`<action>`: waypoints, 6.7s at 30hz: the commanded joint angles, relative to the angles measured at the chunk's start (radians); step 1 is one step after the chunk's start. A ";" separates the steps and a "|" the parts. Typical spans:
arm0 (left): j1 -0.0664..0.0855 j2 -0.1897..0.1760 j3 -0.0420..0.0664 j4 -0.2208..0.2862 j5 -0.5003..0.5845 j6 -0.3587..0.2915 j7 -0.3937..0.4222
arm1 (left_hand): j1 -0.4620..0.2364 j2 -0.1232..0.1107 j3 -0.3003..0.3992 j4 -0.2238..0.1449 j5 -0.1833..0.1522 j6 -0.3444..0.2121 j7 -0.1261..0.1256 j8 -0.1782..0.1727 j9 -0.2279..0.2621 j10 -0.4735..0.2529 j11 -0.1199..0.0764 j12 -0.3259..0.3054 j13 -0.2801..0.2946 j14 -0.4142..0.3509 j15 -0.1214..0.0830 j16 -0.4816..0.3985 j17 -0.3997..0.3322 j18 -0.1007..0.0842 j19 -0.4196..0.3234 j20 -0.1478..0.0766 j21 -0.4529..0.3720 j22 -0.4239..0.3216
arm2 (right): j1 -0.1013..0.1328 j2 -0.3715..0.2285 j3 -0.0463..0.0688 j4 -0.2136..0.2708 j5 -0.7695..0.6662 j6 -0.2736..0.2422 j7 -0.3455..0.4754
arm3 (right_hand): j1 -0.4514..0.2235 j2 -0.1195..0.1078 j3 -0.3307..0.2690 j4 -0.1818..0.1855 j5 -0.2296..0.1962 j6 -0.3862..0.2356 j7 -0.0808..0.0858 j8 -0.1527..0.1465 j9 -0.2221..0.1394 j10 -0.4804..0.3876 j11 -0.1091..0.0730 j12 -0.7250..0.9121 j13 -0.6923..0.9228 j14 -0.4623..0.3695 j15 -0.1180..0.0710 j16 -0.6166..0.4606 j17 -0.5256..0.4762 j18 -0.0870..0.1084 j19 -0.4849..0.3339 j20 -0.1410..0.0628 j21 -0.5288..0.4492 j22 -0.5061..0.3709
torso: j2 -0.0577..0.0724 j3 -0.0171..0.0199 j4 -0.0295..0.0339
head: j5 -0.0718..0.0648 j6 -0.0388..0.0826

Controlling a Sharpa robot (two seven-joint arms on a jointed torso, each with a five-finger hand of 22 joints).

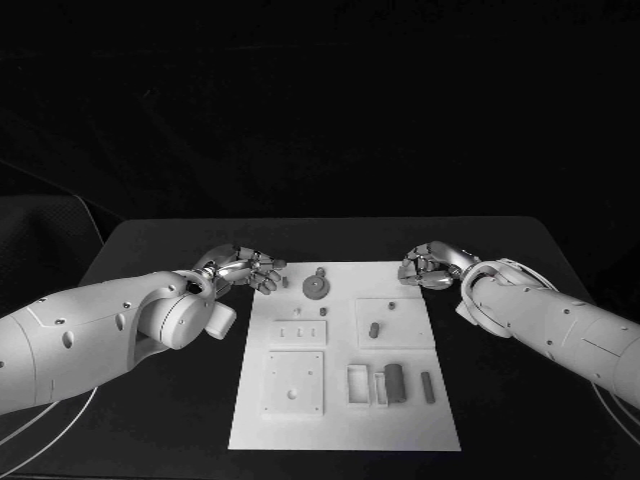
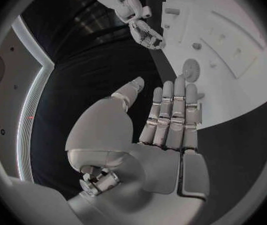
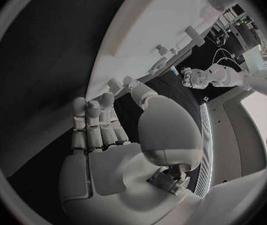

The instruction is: Assemble the parts on the task board

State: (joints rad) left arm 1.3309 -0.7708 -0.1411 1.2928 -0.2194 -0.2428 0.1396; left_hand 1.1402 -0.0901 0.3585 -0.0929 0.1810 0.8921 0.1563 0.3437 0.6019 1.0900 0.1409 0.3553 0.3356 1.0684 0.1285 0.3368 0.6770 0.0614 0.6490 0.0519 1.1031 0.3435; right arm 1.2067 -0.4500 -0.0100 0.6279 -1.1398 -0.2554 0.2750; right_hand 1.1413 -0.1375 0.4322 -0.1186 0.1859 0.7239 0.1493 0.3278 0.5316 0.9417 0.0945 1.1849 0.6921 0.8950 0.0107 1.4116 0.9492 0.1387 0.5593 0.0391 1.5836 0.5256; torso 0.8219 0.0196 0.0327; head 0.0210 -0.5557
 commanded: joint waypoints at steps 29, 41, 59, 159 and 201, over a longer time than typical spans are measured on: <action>0.005 0.000 0.001 0.010 -0.006 0.004 0.011 | 0.005 -0.007 0.000 -0.006 0.003 0.000 0.002 -0.001 -0.001 -0.003 0.002 -0.003 -0.001 -0.001 0.002 -0.003 0.001 0.018 0.003 -0.001 0.001 0.001 | 0.000 0.018 -0.002 -0.015 -0.012 0.013 -0.011 | 0.007 0.018 0.009 0.007 -0.002 0.026 -0.001 0.014 0.007 0.002 -0.005 0.016 0.003 0.008 0.005 0.014 0.005 -0.015 0.003 -0.002 0.008 0.002 | 0.002 0.0024 -0.0002 | 0.007 -0.011; 0.005 -0.001 0.001 0.012 -0.006 0.006 0.010 | 0.005 -0.007 0.000 -0.006 0.003 0.000 0.002 -0.001 -0.001 -0.003 0.002 -0.003 -0.001 -0.001 0.002 -0.003 0.001 0.018 0.003 -0.001 0.000 0.001 | 0.000 0.027 -0.005 -0.018 -0.019 0.014 -0.016 | 0.007 0.017 0.009 0.007 -0.002 0.026 -0.002 0.014 0.007 0.003 -0.005 0.017 0.003 0.009 0.005 0.015 0.005 -0.015 0.004 -0.002 0.009 0.003 | 0.002 0.0033 0.0007 | 0.008 -0.014; 0.006 0.000 0.001 0.010 -0.006 0.005 0.010 | 0.006 -0.007 0.000 -0.007 0.003 -0.001 0.002 -0.001 -0.001 -0.003 0.002 -0.004 -0.001 -0.002 0.002 -0.004 0.001 0.018 0.002 -0.001 0.000 0.001 | 0.000 0.027 -0.008 -0.019 -0.041 0.008 -0.031 | 0.038 0.037 0.037 -0.002 -0.001 0.058 -0.005 0.030 0.016 0.013 -0.010 0.034 0.007 0.020 0.002 0.030 0.010 -0.010 0.017 -0.008 0.023 0.007 | 0.002 0.0044 -0.0020 | 0.010 -0.019; 0.013 0.006 0.001 -0.001 -0.094 -0.030 -0.049 | 0.007 0.006 0.008 -0.002 0.003 0.068 -0.006 0.025 0.011 0.047 -0.006 0.013 0.006 0.056 -0.010 0.019 0.024 0.027 0.046 -0.007 0.024 0.011 | 0.043 -0.027 -0.009 0.191 -0.070 -0.058 -0.117 | 0.051 0.053 0.070 0.004 -0.002 0.174 0.007 0.065 0.046 0.038 -0.024 0.069 -0.004 0.043 -0.008 0.058 0.008 -0.006 0.037 -0.016 0.048 0.006 | -0.003 0.0056 -0.0067 | 0.006 -0.018; 0.013 0.185 -0.020 -0.044 -0.438 -0.029 -0.391 | -0.211 -0.044 -0.161 0.056 0.001 0.146 -0.015 0.013 0.005 0.155 -0.035 0.062 0.034 0.161 -0.044 0.050 0.109 0.055 0.135 -0.024 0.082 0.025 | 0.033 0.030 -0.077 0.430 -0.133 0.114 -0.233 | 0.030 0.045 0.065 0.015 -0.002 0.181 0.007 0.065 0.047 0.043 -0.025 0.070 -0.006 0.047 -0.010 0.060 0.007 -0.007 0.043 -0.015 0.052 0.006 | -0.098 0.0007 -0.0402 | 0.050 -0.036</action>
State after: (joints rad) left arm 1.3428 -0.5880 -0.1616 1.2455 -0.5891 -0.2970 -0.1952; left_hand 0.9400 -0.1349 0.2009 -0.0374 0.1809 1.0324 0.1410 0.3631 0.6083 1.2399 0.1051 0.4134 0.3681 1.2220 0.0856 0.3904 0.7853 0.1087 0.7778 0.0268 1.1808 0.3692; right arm 1.2407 -0.4210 -0.0871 1.0564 -1.2562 -0.1688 0.0539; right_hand 1.1812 -0.0920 0.4969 -0.1088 0.1857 0.8939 0.1538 0.3912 0.5771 0.9778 0.0697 1.2498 0.6869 0.9356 0.0026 1.4658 0.9566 0.1386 0.5952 0.0250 1.6301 0.5308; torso 0.7222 0.0197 -0.0089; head 0.0735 -0.5925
